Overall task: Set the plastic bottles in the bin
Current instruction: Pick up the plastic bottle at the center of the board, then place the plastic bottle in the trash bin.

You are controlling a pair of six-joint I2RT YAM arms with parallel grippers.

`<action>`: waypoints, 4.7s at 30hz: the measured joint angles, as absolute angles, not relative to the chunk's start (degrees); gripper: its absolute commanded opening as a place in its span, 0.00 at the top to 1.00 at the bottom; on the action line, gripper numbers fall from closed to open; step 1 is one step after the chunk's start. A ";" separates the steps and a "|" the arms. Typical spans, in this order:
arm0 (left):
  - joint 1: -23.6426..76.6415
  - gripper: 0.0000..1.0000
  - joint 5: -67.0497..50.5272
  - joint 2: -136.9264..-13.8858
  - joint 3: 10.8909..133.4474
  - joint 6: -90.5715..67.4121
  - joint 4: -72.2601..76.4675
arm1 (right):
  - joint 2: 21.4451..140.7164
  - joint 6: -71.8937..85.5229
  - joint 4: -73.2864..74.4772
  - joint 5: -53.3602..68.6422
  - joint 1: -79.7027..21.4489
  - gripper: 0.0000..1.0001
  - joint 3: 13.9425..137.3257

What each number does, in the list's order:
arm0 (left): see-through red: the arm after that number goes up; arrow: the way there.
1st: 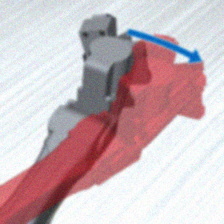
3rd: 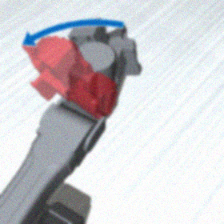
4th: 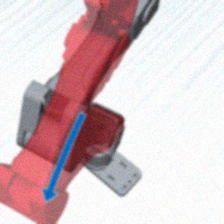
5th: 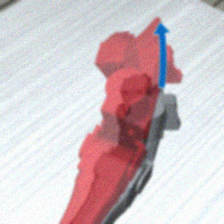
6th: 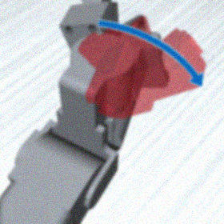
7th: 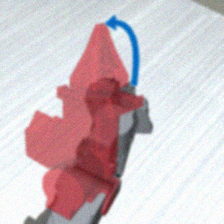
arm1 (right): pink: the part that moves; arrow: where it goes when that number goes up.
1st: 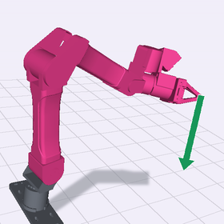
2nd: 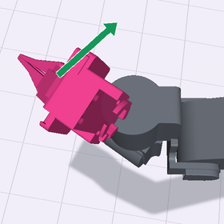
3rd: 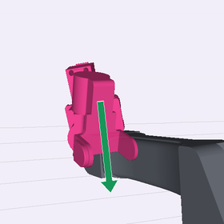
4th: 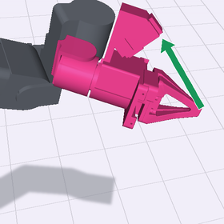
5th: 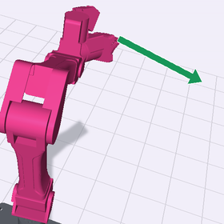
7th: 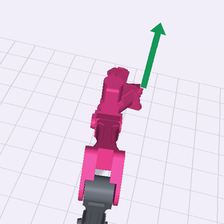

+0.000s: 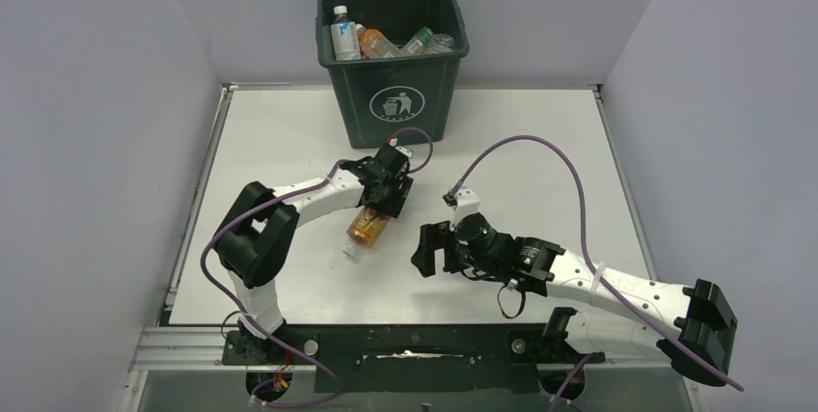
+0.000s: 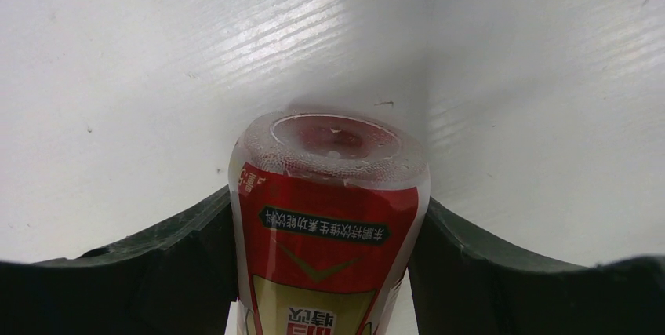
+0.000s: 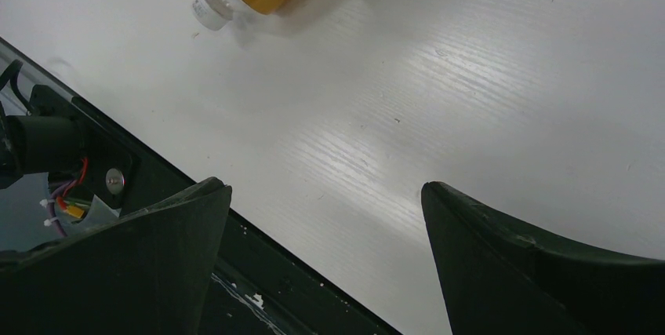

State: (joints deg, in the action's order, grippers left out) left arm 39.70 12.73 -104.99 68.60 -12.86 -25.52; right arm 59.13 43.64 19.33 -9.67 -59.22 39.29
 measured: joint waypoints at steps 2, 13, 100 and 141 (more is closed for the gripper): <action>39.70 0.52 12.64 -104.99 69.21 -12.84 -25.67 | 59.13 43.64 19.42 -9.67 -59.22 0.02 39.29; 39.70 0.54 12.19 -102.94 75.46 -12.82 -28.05 | 59.59 43.62 19.44 -9.67 -59.22 0.02 39.29; 7.57 0.14 -23.49 -134.63 139.96 -56.66 15.51 | 60.66 44.53 20.53 -9.85 -58.89 0.02 39.18; 10.52 0.05 -15.18 -79.77 95.24 -22.31 -20.21 | 63.31 29.39 33.32 -23.51 -50.26 0.02 63.24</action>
